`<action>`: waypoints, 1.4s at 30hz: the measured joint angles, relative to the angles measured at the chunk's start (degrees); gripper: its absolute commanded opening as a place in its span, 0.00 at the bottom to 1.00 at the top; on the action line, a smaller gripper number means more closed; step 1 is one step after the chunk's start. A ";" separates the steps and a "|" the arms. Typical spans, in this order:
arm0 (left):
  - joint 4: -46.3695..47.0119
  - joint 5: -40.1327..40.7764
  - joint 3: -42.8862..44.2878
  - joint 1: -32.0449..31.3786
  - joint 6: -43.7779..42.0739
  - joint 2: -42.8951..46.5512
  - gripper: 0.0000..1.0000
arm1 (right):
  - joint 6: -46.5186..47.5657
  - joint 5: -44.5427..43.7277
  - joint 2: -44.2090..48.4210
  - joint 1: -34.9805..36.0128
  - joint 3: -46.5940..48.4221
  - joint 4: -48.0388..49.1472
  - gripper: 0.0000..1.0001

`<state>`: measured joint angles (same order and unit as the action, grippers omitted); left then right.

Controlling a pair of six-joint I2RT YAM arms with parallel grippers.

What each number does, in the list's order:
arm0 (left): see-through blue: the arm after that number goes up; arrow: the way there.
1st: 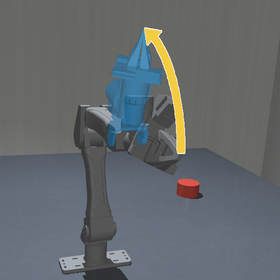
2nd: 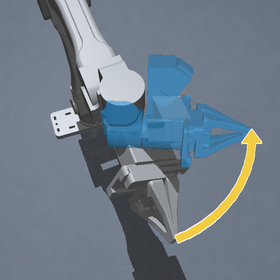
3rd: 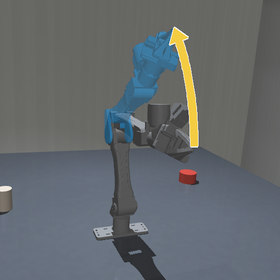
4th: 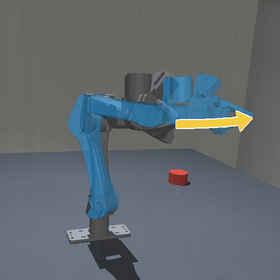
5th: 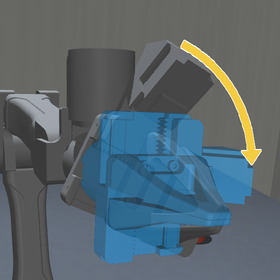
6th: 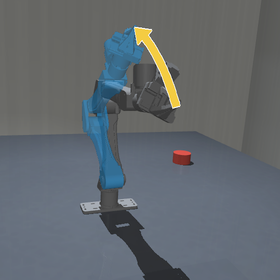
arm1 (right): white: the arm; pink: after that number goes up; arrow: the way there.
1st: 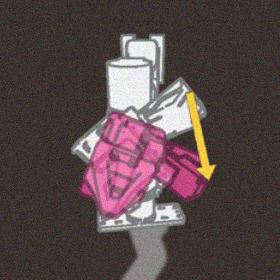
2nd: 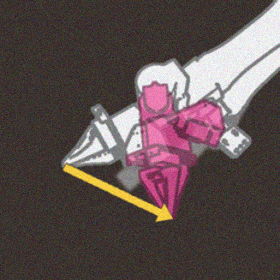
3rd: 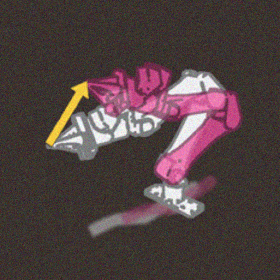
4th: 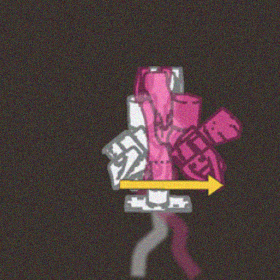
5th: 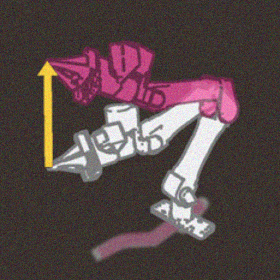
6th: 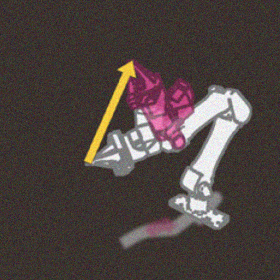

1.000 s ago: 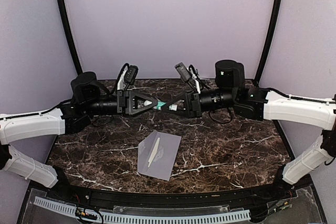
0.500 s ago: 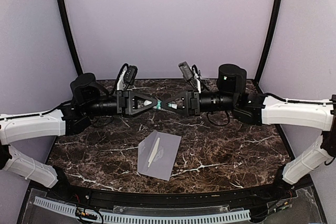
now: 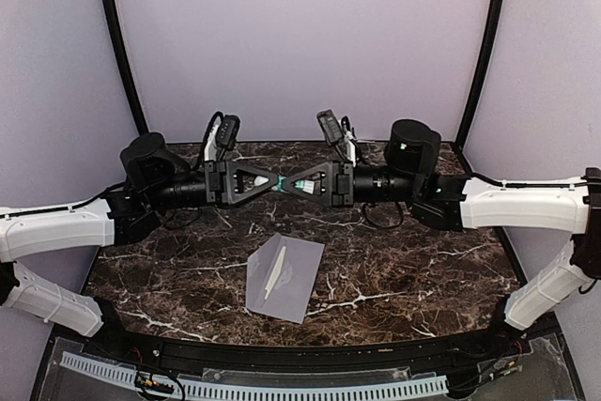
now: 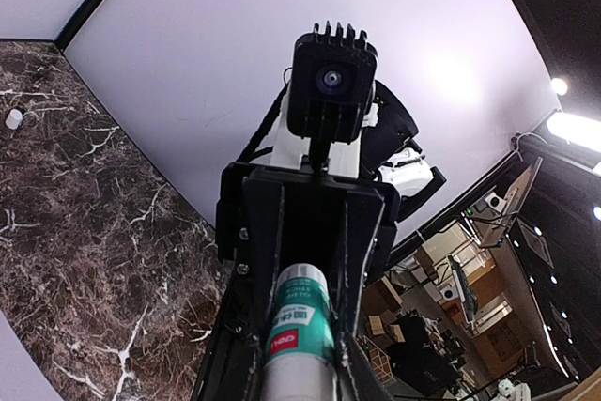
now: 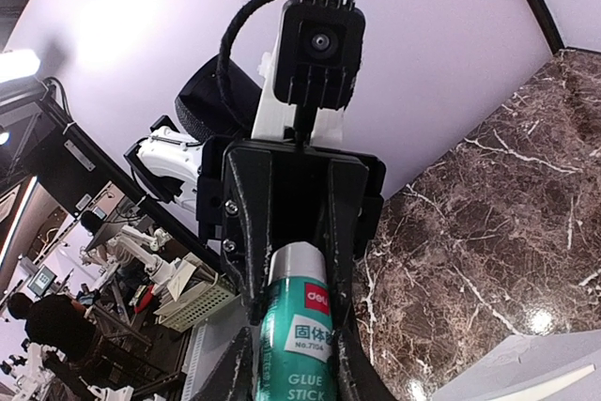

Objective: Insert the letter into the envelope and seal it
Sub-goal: Adjust the solid glue.

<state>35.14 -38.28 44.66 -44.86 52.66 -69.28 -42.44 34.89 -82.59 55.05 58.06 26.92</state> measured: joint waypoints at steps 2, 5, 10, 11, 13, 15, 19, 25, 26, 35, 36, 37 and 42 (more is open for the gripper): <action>0.00 0.09 -0.15 0.00 0.09 0.00 0.00 | -0.13 0.11 -0.70 0.50 0.00 0.09 0.26; 0.00 0.11 -0.17 0.00 0.11 0.00 0.00 | -0.20 0.22 -1.25 0.98 0.00 0.09 0.25; 0.04 -0.02 -0.17 0.00 0.11 0.00 0.00 | -0.31 0.20 -1.27 1.07 0.00 0.09 0.24; 0.04 -0.04 -0.17 0.00 0.13 0.00 0.00 | -0.31 0.17 -1.27 1.07 0.00 0.09 0.24; 0.04 -0.07 -0.17 0.00 0.13 0.00 0.00 | -0.28 0.13 -1.27 1.07 0.00 0.09 0.25; 0.04 -0.07 -0.17 0.00 0.13 0.00 0.00 | -0.24 0.00 -1.27 1.07 0.00 0.09 0.25; 0.02 -0.07 -0.17 0.00 0.13 0.00 0.00 | -0.17 -0.26 -1.27 1.14 0.00 0.09 0.23; 0.00 0.02 -0.20 0.00 0.07 0.02 0.00 | 0.31 -1.09 -1.16 1.25 0.00 -0.24 0.16; -0.04 0.09 -0.20 0.00 0.07 0.04 0.00 | 0.35 -1.20 -1.11 1.27 0.02 -0.31 0.16; -1.16 1.01 -0.22 -0.04 -0.76 0.92 0.00 | 0.59 -1.53 -1.07 1.31 0.11 -0.44 0.30; -1.25 1.16 -0.22 -0.04 -0.87 1.05 0.00 | 0.55 -1.55 -1.07 1.33 0.11 -0.42 0.31; -1.36 1.31 -0.22 -0.02 -0.98 1.18 0.00 | 0.57 -1.55 -1.07 1.33 0.11 -0.44 0.31; -1.57 1.73 -0.22 -0.02 -1.09 1.66 0.00 | 0.57 -1.55 -1.07 1.33 0.15 -0.42 0.31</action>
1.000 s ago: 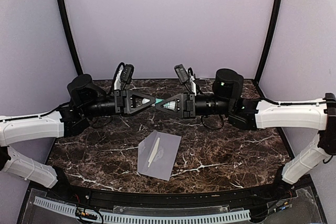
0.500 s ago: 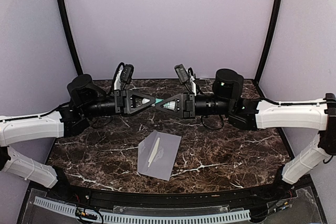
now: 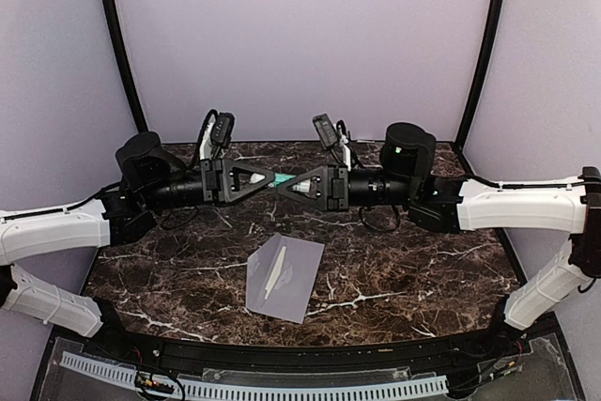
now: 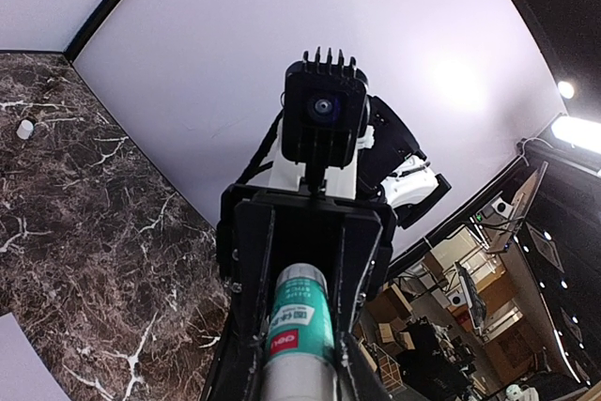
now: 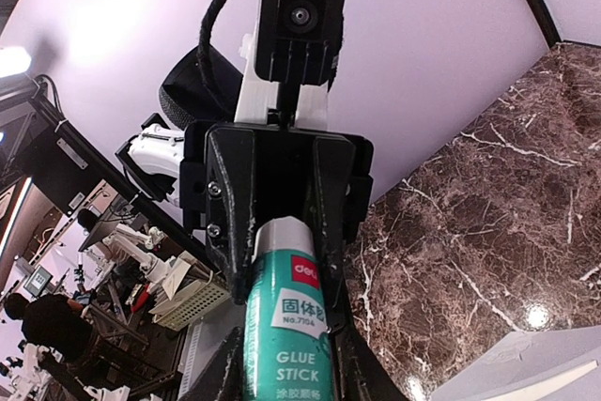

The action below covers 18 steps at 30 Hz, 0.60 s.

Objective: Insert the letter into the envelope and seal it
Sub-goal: Adjust the solid glue.

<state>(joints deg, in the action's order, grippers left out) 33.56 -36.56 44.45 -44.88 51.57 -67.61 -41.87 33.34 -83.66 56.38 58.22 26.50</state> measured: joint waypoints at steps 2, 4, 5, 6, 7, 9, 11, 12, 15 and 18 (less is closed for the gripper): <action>-0.02 0.02 0.00 0.00 -0.04 0.02 0.00 | 0.00 0.00 0.00 0.00 0.02 0.04 0.31; -0.07 0.00 0.00 0.00 -0.07 0.02 0.00 | -0.02 0.00 0.00 0.00 0.02 0.09 0.31; -0.07 0.00 0.00 0.00 -0.07 0.02 0.00 | -0.02 0.00 0.00 0.00 0.04 0.09 0.31; -0.07 -0.02 0.00 0.00 -0.07 0.02 0.00 | -0.02 0.00 0.00 0.00 0.04 0.11 0.31; -0.07 -0.02 0.00 0.00 -0.04 0.02 0.00 | -0.02 0.00 0.00 0.00 0.04 0.15 0.32; -0.07 -0.04 0.00 0.00 -0.04 0.02 0.00 | -0.02 0.00 0.00 0.00 0.04 0.33 0.32; -0.07 -0.07 0.00 0.00 -0.04 0.02 0.00 | -0.02 -0.02 0.00 0.00 0.04 0.55 0.33; -0.04 -0.11 0.00 0.00 -0.02 0.00 0.00 | 0.00 0.00 0.00 0.00 0.04 0.57 0.34; 0.00 -0.46 0.00 0.00 0.02 -0.24 0.00 | -0.02 0.00 0.00 0.00 0.07 0.61 0.33; 0.00 -0.63 0.00 0.00 0.07 -0.63 0.00 | -0.02 0.04 0.00 0.00 0.26 0.72 0.33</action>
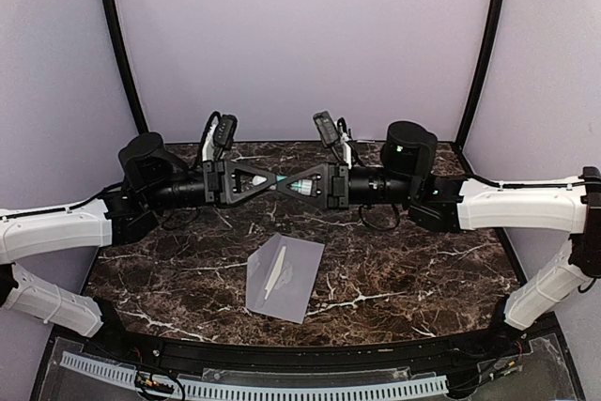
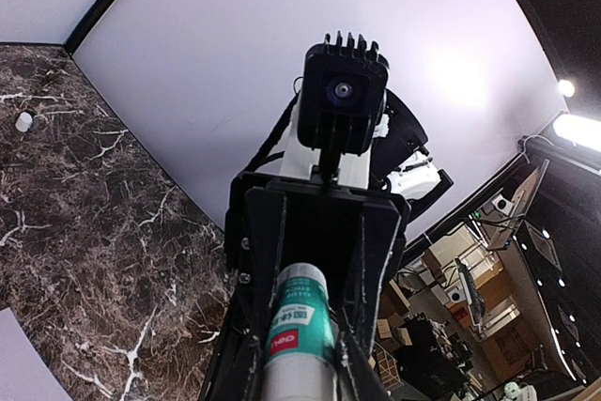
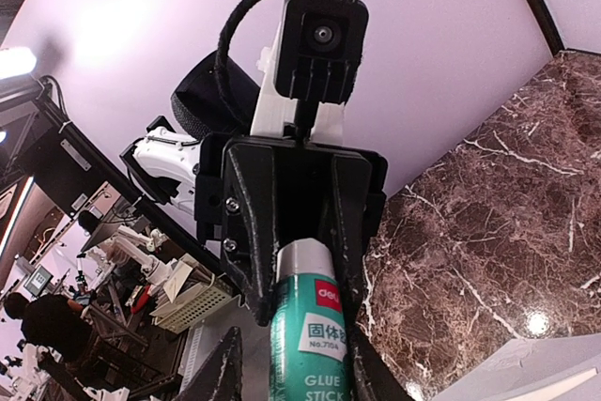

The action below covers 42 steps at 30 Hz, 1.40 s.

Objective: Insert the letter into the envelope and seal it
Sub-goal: Adjust the solid glue.

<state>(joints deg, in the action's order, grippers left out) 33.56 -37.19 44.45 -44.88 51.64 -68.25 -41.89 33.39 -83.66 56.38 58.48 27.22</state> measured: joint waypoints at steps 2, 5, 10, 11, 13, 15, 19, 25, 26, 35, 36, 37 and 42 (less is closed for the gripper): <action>0.00 -0.13 0.00 0.00 0.02 -0.09 0.00 | 0.00 -0.02 0.00 0.00 0.04 0.15 0.29; 0.33 -0.46 -0.02 0.00 0.04 -0.09 0.00 | -0.09 -0.02 0.00 0.00 0.07 0.13 0.22; 0.63 -0.48 -0.02 0.00 0.09 -0.09 0.00 | -0.26 0.00 0.00 -0.02 0.07 0.09 0.15; 0.63 -0.50 -0.04 0.00 0.07 -0.09 0.00 | -0.31 -0.02 0.00 -0.02 0.07 0.09 0.13; 0.63 -0.48 -0.04 0.00 0.09 -0.09 0.11 | -0.37 -0.04 0.00 -0.02 0.07 0.09 0.10; 0.63 -0.48 -0.04 0.00 0.07 -0.09 0.33 | -0.22 -0.22 0.00 -0.02 0.07 0.04 0.09; -0.09 -0.02 -0.02 0.09 -0.59 -0.07 0.72 | 0.28 -1.46 0.37 -0.20 0.07 -1.07 0.08; -9.27 3.80 0.35 1.27 -4.42 2.89 0.98 | 1.77 -4.31 4.85 -2.51 -0.81 -4.31 0.08; -11.06 4.55 0.46 1.44 -5.20 4.00 0.99 | 2.25 -4.94 5.90 -3.10 -1.11 -4.98 0.08; -28.92 12.33 2.75 2.40 -10.27 9.22 0.98 | 9.11 -12.13 10.32 -5.49 -0.83 -19.52 0.07; -30.80 12.76 2.49 2.40 -10.62 8.98 0.96 | 10.67 -13.55 10.32 -5.51 -0.61 -23.19 0.07; -32.37 13.07 1.88 2.40 -10.99 8.61 0.94 | 11.02 -13.94 10.32 -5.49 -0.61 -24.04 0.07; -37.97 14.23 -3.02 2.60 -12.74 5.07 0.91 | 13.49 -16.15 10.32 -5.51 -0.66 -31.39 0.06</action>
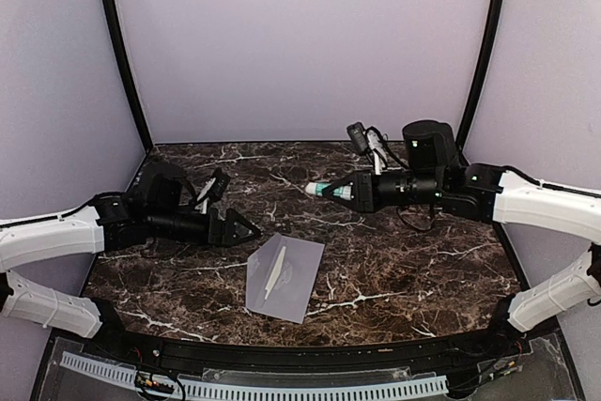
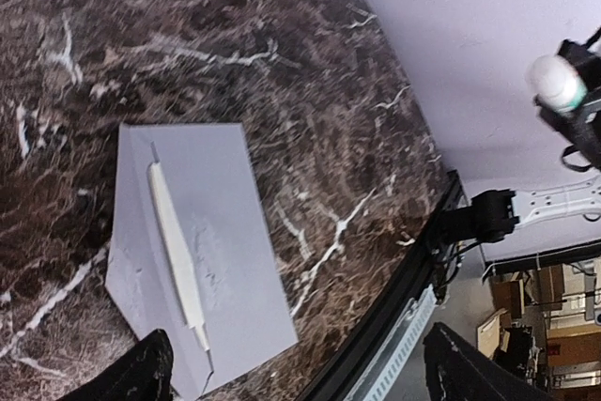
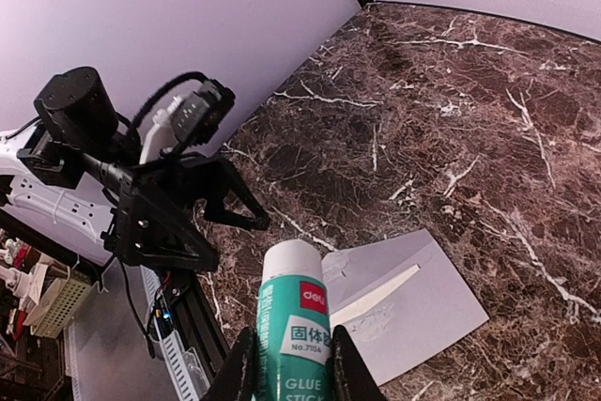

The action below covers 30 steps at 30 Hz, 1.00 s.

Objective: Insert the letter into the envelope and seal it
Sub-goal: Adjust the solid glue, then paint the envelope at the center of the board.

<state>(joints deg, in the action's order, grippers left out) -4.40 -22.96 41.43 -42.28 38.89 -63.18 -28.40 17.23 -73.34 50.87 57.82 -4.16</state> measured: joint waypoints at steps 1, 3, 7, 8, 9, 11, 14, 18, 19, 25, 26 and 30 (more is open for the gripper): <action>-0.94 0.13 -1.05 0.02 -0.46 -1.29 0.91 | 0.13 -0.28 0.02 0.02 -0.09 -0.63 0.06; -2.40 0.37 -2.89 0.17 -1.29 -3.72 0.91 | 0.26 -0.63 0.22 0.04 -0.57 -1.42 0.06; -3.04 0.11 -5.38 1.40 -2.73 -6.73 0.89 | -0.17 -0.87 1.20 0.28 -2.36 -2.10 0.06; -2.97 -0.02 -5.81 1.90 -2.91 -7.06 0.88 | -0.28 -0.98 1.31 0.33 -2.62 -2.12 0.06; -2.86 -0.28 -6.27 2.51 -3.21 -7.48 0.87 | -0.42 -1.03 1.36 0.39 -2.80 -2.14 0.06; -2.54 -0.83 -6.75 3.78 -3.85 -8.85 0.83 | -0.66 -1.05 1.36 0.57 -2.93 -2.05 0.06; -1.29 -2.16 -6.64 5.14 -5.22 -12.02 0.75 | -0.70 -1.07 1.36 1.03 -2.95 -2.01 0.06; -1.22 -3.98 -4.46 5.84 -7.72 -17.68 0.66 | -0.66 -1.73 1.33 1.88 -2.95 -2.16 0.06; -1.20 -4.50 -3.50 6.08 -8.46 -19.34 0.64 | -0.66 -1.95 1.33 2.10 -2.95 -2.29 0.06; -1.27 -7.02 0.20 7.08 -12.33 -26.10 0.55 | -0.66 -3.39 1.33 3.13 -2.95 -3.15 0.06; -1.27 -7.28 0.59 7.13 -12.68 -26.69 0.52 | -0.68 -3.63 1.33 3.15 -2.95 -3.19 0.05; -1.18 -8.28 2.27 7.17 -14.14 -28.65 0.41 | -0.74 -4.24 1.33 3.23 -2.95 -3.21 0.05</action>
<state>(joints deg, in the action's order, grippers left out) -5.58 -31.24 43.70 -35.11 24.75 -91.83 -29.15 12.99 -72.01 54.11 54.87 -7.38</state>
